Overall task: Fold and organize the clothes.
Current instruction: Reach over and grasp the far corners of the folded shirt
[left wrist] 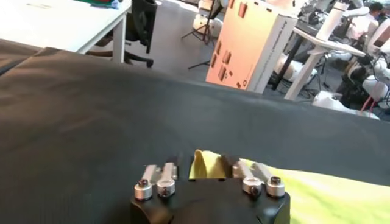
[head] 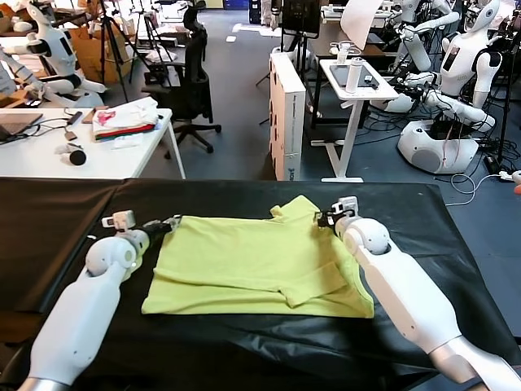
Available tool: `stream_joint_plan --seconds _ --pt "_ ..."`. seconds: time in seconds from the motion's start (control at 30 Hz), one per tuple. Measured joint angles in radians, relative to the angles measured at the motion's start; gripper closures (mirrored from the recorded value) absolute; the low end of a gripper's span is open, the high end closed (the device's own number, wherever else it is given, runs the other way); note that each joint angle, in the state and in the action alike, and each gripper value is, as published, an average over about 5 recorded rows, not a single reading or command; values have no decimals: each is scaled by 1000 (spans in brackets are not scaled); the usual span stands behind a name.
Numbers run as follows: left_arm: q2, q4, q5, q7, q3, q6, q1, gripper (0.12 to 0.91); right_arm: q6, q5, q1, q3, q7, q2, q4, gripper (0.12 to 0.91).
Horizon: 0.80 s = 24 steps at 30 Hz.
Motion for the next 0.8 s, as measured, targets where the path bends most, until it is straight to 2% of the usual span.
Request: stream_joint_plan --seconds 0.13,0.23,0.4,0.57,0.67,0.77,0.8 --pt "6 -17 1 0 -11 -6 12 792 23 19 -19 23 3 -13 36 887" --pt "15 -40 -5 -1 -23 -6 27 814 33 39 -41 46 4 -28 79 887" --pt "36 -109 -24 -5 -51 -6 73 822 35 55 -90 79 4 -55 163 887" --pt "41 -153 -24 -3 -58 -9 110 821 34 46 -127 94 3 -56 196 887" --pt "29 -145 -14 -7 -49 -15 100 767 33 41 -136 96 3 -52 207 887" --pt "12 -117 -7 -16 -36 -18 71 611 31 39 -142 96 3 -51 215 887" --pt "6 -105 -5 -20 -32 -19 58 536 30 38 -144 96 3 -52 217 887"
